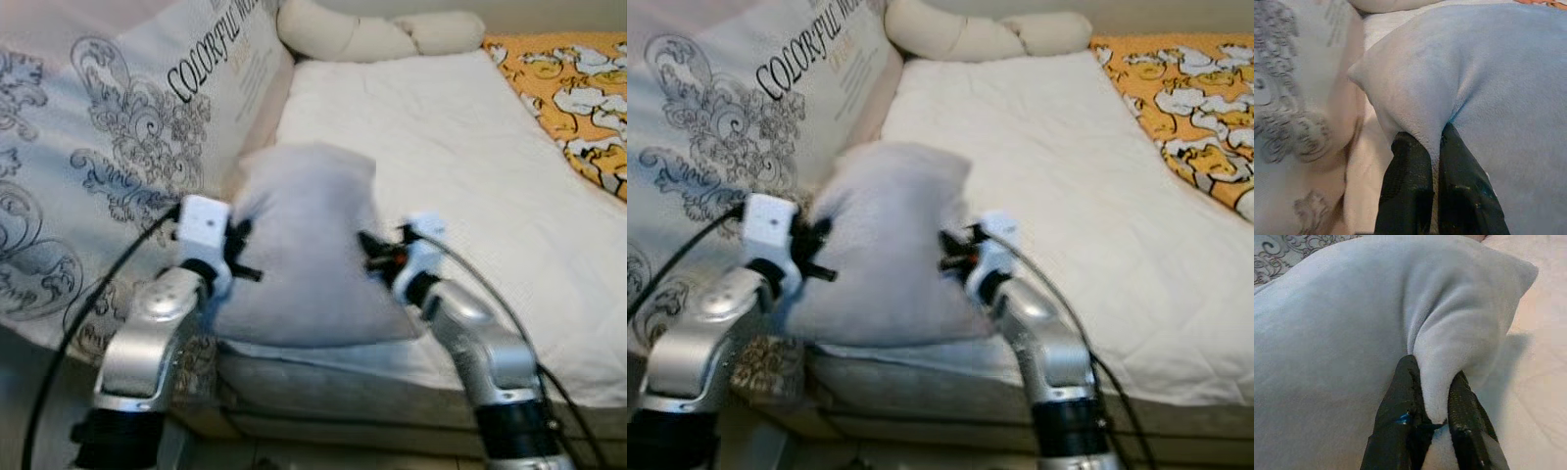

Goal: Clean up the room

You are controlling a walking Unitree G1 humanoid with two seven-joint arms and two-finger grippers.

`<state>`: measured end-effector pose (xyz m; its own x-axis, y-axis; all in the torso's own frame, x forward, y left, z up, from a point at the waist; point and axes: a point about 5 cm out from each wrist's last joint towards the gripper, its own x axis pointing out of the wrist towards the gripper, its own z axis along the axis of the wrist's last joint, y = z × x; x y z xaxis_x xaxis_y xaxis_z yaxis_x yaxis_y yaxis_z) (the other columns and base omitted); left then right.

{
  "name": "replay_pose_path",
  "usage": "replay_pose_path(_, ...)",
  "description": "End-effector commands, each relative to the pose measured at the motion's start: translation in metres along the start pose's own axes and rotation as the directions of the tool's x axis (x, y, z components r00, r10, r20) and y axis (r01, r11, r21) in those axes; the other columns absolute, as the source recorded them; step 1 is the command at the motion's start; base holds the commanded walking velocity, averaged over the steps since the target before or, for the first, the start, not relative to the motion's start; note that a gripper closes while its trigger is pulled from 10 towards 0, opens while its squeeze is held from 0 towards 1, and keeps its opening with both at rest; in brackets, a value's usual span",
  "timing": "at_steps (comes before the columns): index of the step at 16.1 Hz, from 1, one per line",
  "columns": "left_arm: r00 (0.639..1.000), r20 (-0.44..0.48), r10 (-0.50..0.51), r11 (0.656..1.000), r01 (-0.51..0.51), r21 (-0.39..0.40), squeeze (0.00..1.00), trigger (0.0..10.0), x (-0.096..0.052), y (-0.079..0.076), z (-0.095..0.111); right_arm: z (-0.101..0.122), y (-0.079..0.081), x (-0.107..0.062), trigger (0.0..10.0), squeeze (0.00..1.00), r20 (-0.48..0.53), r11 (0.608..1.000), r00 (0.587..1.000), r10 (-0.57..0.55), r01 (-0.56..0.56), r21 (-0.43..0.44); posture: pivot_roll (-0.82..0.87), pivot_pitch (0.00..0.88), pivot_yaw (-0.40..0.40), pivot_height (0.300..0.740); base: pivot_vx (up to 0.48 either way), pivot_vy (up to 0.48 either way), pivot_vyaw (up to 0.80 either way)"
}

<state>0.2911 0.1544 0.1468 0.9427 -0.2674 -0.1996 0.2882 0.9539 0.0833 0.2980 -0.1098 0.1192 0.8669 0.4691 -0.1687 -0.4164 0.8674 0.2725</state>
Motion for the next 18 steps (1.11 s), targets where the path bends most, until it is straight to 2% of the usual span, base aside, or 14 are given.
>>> replay_pose_path(1,0.998,0.043,0.05,0.998,-0.051,0.022,0.0,10.0,-0.0035,0.0128,0.0095,0.0055,0.0115,0.0047,10.0,0.0,0.027,0.999,0.999,0.042,-0.042,-0.004,0.0,0.0,0.076,0.74,0.334,0.0,0.0)
replay_pose_path(18,0.999,0.033,0.031,0.999,-0.032,0.028,0.0,10.0,-0.0011,0.0111,0.0084,0.007,0.0091,0.0069,10.0,0.0,0.023,0.999,0.999,0.036,-0.036,-0.013,0.0,0.0,0.077,0.74,0.326,0.0,0.0)
